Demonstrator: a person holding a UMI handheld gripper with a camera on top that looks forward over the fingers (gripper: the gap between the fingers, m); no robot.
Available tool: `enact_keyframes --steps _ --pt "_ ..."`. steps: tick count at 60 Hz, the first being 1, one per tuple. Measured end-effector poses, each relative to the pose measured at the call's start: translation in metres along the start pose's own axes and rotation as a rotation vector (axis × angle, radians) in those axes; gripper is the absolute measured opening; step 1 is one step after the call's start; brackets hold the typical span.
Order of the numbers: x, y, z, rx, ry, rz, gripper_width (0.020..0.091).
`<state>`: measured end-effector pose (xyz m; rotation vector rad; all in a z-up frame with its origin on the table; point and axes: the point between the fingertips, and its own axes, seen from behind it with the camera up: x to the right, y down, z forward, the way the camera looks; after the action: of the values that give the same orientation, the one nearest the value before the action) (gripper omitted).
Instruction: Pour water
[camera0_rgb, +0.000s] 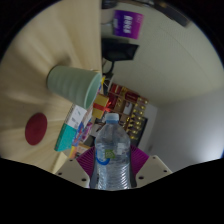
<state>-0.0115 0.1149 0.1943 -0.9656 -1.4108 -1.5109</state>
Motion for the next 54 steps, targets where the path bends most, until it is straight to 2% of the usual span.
enact_keyframes --steps 7,15,25,35,41,45,52,53,54 --pt "0.009 -0.016 0.004 0.033 0.024 -0.19 0.0466" --pt "0.002 -0.038 0.011 0.114 0.033 -0.407 0.0466" --pt "0.007 -0.049 0.011 0.146 0.035 -0.514 0.0468" --pt "0.023 -0.043 0.016 0.136 0.06 -0.449 0.047" --pt "0.044 -0.041 0.003 0.154 0.113 -0.186 0.0467" --pt "0.063 -0.025 -0.013 0.117 0.164 0.152 0.0468" --pt "0.054 -0.005 -0.005 0.099 0.145 0.854 0.0465" --pt "0.057 0.002 -0.028 0.106 0.159 0.952 0.0464" --pt "0.053 0.008 -0.015 0.119 0.123 1.029 0.0467"
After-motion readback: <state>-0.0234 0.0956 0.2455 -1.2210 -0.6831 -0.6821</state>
